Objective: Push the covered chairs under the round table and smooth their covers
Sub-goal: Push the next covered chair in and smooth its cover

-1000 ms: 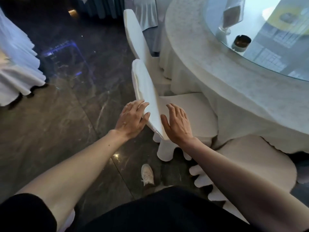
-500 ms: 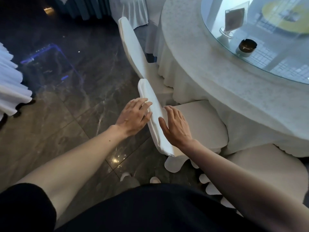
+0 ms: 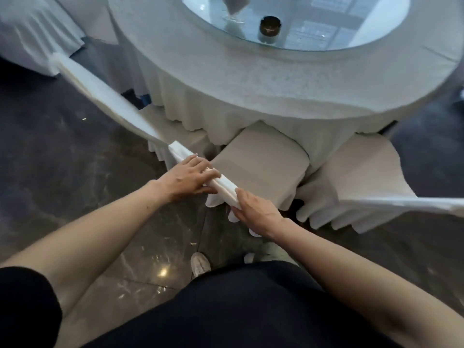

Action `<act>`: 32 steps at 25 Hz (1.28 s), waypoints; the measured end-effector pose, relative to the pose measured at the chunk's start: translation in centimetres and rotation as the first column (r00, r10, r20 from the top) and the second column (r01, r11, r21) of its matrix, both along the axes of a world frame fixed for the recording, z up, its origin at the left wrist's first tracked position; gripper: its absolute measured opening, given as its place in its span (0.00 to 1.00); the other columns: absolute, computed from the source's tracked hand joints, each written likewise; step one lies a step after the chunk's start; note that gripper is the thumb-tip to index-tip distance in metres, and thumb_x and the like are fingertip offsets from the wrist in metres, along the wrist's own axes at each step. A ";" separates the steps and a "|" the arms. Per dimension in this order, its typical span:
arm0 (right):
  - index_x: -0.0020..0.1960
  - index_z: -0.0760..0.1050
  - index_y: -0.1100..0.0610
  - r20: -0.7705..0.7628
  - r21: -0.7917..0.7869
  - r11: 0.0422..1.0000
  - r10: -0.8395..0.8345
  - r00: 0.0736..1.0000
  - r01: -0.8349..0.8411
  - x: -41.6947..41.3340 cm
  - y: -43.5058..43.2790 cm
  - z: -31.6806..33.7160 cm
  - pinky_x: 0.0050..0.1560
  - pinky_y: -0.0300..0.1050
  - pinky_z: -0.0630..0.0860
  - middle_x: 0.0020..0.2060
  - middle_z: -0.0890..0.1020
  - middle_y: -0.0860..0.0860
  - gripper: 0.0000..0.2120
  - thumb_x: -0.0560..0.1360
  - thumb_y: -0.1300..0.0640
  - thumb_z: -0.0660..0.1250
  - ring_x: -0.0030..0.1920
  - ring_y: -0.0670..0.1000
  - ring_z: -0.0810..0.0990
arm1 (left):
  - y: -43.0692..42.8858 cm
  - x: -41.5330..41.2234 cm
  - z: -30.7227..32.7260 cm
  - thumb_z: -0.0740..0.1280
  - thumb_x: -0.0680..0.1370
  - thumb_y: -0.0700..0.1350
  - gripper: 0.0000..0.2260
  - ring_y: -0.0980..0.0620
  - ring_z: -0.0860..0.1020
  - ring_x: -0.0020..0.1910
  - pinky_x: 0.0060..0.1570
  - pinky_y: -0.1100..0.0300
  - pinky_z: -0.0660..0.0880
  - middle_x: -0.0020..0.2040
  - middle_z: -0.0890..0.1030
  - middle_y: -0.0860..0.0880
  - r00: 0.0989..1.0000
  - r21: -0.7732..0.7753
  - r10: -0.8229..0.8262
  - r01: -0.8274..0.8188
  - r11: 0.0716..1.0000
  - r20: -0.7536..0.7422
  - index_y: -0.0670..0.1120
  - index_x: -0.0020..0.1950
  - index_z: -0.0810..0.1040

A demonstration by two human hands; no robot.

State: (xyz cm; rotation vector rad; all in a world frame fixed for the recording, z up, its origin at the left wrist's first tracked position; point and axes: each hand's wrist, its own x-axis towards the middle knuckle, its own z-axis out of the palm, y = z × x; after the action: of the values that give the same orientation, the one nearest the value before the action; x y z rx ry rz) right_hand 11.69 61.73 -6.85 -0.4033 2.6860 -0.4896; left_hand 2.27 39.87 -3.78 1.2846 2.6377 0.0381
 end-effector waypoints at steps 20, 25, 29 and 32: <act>0.58 0.61 0.51 0.089 0.045 0.997 0.051 0.995 -0.055 11.9 23.5 0.1 0.44 0.48 0.71 0.51 0.75 0.52 0.10 0.80 0.55 0.59 0.43 0.52 0.71 | 21.5 13.0 -2.8 0.68 0.73 0.60 0.17 0.49 0.79 0.27 0.19 0.61 0.67 0.30 0.78 0.51 0.944 0.272 -0.176 0.253 0.928 -0.279 0.46 0.40 0.76; 0.61 0.65 0.53 0.006 -0.042 0.991 0.126 0.992 -0.125 14.6 31.1 -0.9 0.52 0.46 0.68 0.54 0.75 0.53 0.12 0.79 0.60 0.60 0.51 0.53 0.72 | 28.3 18.5 -2.9 0.67 0.74 0.60 0.17 0.48 0.79 0.28 0.21 0.59 0.68 0.32 0.78 0.50 0.975 0.305 -0.051 0.118 0.945 -0.218 0.46 0.40 0.74; 0.65 0.69 0.58 -0.122 -0.039 0.995 0.090 0.988 -0.096 16.9 33.6 -2.0 0.60 0.50 0.70 0.61 0.77 0.55 0.19 0.76 0.55 0.64 0.59 0.56 0.75 | 29.8 19.7 -3.3 0.65 0.75 0.63 0.18 0.49 0.78 0.38 0.28 0.60 0.67 0.42 0.78 0.50 0.997 0.348 -0.059 0.075 0.934 -0.057 0.48 0.49 0.76; 0.60 0.72 0.56 -0.251 -0.173 0.985 -0.052 0.967 0.008 18.1 32.2 -2.6 0.56 0.49 0.70 0.55 0.80 0.52 0.19 0.76 0.44 0.60 0.55 0.54 0.78 | 27.5 19.3 -3.8 0.62 0.75 0.64 0.20 0.49 0.79 0.39 0.32 0.62 0.64 0.47 0.81 0.52 0.998 0.377 -0.067 0.068 0.924 -0.018 0.50 0.56 0.76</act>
State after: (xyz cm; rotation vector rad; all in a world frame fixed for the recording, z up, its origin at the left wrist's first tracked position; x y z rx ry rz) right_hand 29.77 93.90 -9.42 -0.5045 2.9110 -0.7256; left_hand 21.58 67.38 -7.61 1.4858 2.6732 0.5597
